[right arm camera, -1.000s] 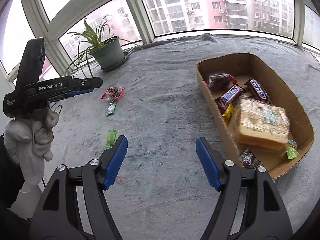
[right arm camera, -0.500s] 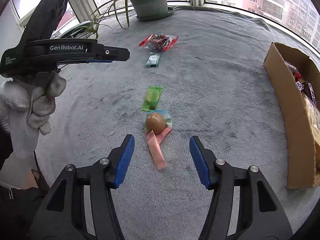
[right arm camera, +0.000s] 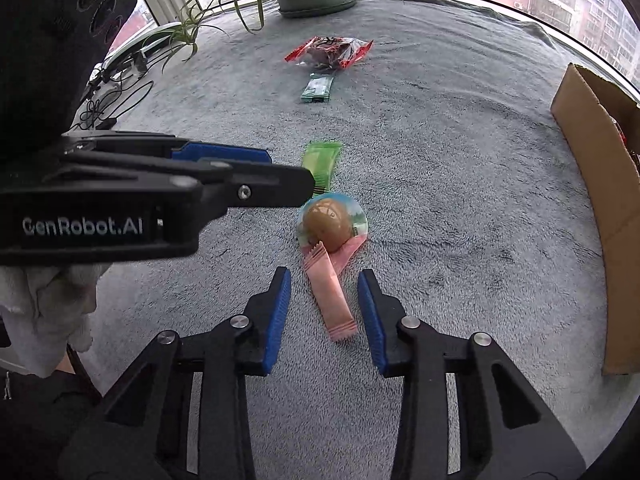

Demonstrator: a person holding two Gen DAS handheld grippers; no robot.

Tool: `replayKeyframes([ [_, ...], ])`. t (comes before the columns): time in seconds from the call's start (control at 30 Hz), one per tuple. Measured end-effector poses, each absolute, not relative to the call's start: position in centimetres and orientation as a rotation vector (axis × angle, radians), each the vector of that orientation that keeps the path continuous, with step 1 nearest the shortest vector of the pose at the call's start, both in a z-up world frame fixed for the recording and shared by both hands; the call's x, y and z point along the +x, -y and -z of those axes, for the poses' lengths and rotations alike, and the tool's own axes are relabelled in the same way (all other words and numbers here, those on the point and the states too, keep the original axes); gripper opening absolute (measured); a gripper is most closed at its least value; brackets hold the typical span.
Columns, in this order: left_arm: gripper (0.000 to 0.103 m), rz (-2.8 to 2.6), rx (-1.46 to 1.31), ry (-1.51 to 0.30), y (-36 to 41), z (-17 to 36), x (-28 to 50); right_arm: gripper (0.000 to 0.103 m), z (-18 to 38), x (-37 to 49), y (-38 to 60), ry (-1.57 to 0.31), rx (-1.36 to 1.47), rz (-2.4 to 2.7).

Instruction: Organize snacks

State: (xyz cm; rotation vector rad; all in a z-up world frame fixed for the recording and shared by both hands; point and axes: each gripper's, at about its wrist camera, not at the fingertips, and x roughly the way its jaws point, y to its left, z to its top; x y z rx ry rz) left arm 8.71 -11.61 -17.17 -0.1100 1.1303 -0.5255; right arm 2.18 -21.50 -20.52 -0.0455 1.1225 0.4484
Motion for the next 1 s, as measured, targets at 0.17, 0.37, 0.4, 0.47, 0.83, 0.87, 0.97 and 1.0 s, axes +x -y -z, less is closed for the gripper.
replayKeyframes([
  [0.17, 0.038, 0.538, -0.084, -1.145, 12.8, 17.9, 8.5, 0.021, 20.6, 2.1, 21.8, -1.117, -0.032, -0.448],
  [0.37, 0.037, 0.558, -0.052, -1.159, 13.9, 18.4, 8.1, 0.012, 20.6, 1.7, 21.9, -1.123, -0.045, -0.448],
  [0.4, 0.036, 0.56, -0.047, -1.158, 14.1, 18.4, 8.1, 0.011, 20.6, 1.6, 22.0, -1.124, -0.044, -0.449],
  [0.47, 0.033, 0.559, -0.031, -1.153, 14.5, 18.4, 8.1, 0.01, 20.5, 1.5, 22.0, -1.125, -0.048, -0.449],
  [0.83, 0.025, 0.563, -0.033, -1.127, 14.5, 18.3, 8.2, 0.006, 20.2, 1.0, 24.1, -1.13, 0.003, -0.415],
  [0.87, 0.024, 0.564, -0.035, -1.125, 14.5, 18.2, 8.2, 0.006, 20.1, 1.1, 24.3, -1.128, 0.012, -0.407],
  [0.97, 0.022, 0.56, -0.035, -1.121, 14.2, 18.1, 8.2, 0.006, 20.0, 1.1, 25.0, -1.121, 0.025, -0.388],
  [1.0, 0.022, 0.559, -0.031, -1.119, 14.3, 18.1, 8.2, 0.006, 20.0, 1.1, 25.1, -1.121, 0.029, -0.385],
])
